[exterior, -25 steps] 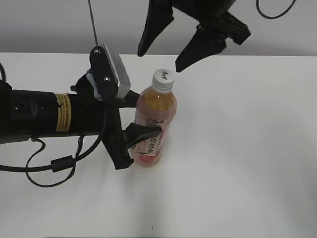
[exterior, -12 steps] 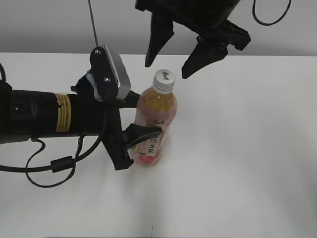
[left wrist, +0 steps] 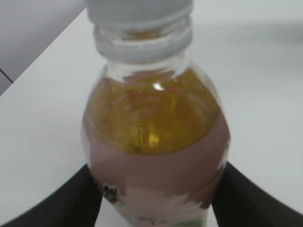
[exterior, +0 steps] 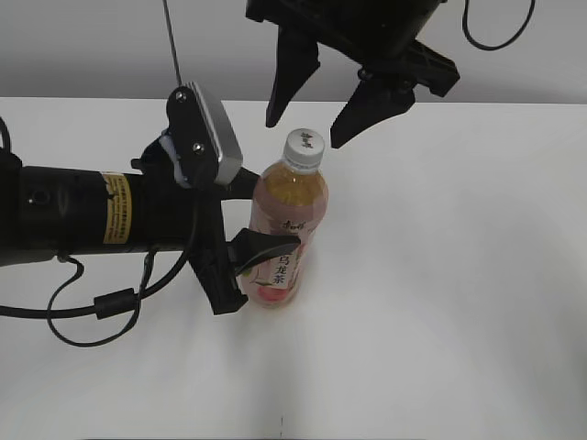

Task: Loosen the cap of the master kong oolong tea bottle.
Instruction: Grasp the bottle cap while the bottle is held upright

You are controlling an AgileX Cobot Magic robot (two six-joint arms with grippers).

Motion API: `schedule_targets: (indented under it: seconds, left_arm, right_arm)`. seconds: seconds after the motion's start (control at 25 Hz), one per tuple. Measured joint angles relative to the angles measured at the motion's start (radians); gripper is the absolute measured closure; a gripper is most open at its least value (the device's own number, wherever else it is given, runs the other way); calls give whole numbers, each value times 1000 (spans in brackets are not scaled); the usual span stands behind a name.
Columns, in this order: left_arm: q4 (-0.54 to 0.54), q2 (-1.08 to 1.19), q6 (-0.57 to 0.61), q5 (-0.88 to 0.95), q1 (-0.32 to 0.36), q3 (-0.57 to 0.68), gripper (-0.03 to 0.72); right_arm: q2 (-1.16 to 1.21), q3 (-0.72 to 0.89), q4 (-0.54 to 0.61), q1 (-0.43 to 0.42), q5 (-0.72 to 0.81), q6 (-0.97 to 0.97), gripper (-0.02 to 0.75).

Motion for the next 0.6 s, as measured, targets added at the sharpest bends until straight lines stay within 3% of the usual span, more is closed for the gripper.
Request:
schedule_targets:
  seconds: [0.36, 0.6]
  left_arm:
    - [0, 0, 0, 0, 0, 0, 267]
    - [0, 0, 0, 0, 0, 0, 267]
  right_arm:
    - [10, 27, 12, 0, 2, -3, 294]
    - [10, 27, 15, 0, 2, -29, 433]
